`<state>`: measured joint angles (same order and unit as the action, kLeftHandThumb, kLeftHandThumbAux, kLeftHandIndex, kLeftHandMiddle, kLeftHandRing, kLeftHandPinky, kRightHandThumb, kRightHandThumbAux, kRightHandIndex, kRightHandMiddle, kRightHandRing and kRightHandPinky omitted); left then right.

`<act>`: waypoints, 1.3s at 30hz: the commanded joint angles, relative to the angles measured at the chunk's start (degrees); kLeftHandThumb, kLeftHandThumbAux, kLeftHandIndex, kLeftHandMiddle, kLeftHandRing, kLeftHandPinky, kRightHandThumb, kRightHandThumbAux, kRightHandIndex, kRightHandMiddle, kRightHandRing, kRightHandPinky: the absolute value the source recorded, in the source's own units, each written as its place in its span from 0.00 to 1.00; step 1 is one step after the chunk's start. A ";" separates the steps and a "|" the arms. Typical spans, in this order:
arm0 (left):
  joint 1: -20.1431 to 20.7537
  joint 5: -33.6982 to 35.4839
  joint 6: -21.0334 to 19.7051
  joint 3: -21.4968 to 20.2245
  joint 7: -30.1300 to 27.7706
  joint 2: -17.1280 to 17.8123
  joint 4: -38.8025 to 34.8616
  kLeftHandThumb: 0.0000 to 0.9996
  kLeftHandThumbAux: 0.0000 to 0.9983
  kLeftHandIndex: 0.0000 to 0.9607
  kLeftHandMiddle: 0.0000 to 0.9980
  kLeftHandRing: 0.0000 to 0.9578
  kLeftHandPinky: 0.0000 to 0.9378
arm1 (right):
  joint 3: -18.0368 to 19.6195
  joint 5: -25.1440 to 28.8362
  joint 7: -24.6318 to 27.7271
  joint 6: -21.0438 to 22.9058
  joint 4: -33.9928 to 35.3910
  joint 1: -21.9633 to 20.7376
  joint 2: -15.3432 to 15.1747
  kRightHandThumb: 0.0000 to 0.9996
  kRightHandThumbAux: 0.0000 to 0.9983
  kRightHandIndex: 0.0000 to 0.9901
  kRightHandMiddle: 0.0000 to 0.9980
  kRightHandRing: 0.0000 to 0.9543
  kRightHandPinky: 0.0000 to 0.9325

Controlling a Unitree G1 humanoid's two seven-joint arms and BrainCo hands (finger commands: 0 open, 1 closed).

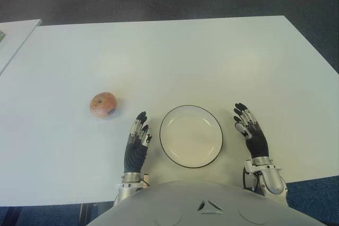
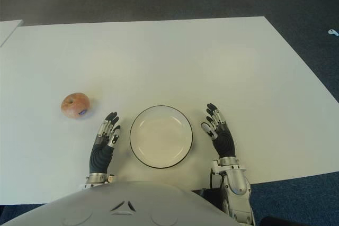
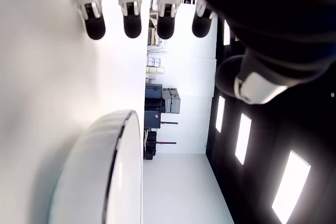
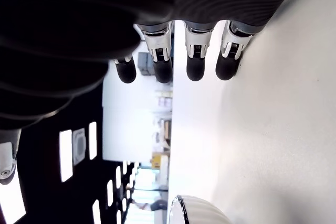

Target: Put the apples into the plate.

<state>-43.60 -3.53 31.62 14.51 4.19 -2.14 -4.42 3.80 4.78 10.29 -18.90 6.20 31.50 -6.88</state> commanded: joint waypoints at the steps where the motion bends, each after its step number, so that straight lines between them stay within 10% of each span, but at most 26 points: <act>1: -1.09 -0.95 -2.15 0.11 0.14 0.11 -1.07 0.00 0.50 0.00 0.00 0.00 0.00 | 0.17 0.06 0.09 0.70 -1.18 0.28 -0.03 0.11 0.44 0.00 0.00 0.00 0.00; 24: 2.13 3.51 -0.59 -1.12 -0.71 -1.57 2.36 0.01 0.47 0.00 0.00 0.00 0.00 | 0.08 -0.73 -0.51 0.98 -1.84 -0.56 0.02 0.10 0.44 0.00 0.00 0.00 0.00; 39: 0.19 22.92 -28.08 2.29 2.12 1.25 -32.85 0.15 0.50 0.11 0.09 0.08 0.14 | -0.08 -2.00 -1.12 1.03 -3.57 -2.02 -0.68 0.09 0.45 0.00 0.00 0.00 0.00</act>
<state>-44.86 18.33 9.63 15.57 3.66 0.05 -31.06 3.86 3.04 9.05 -19.10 4.57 30.04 -7.63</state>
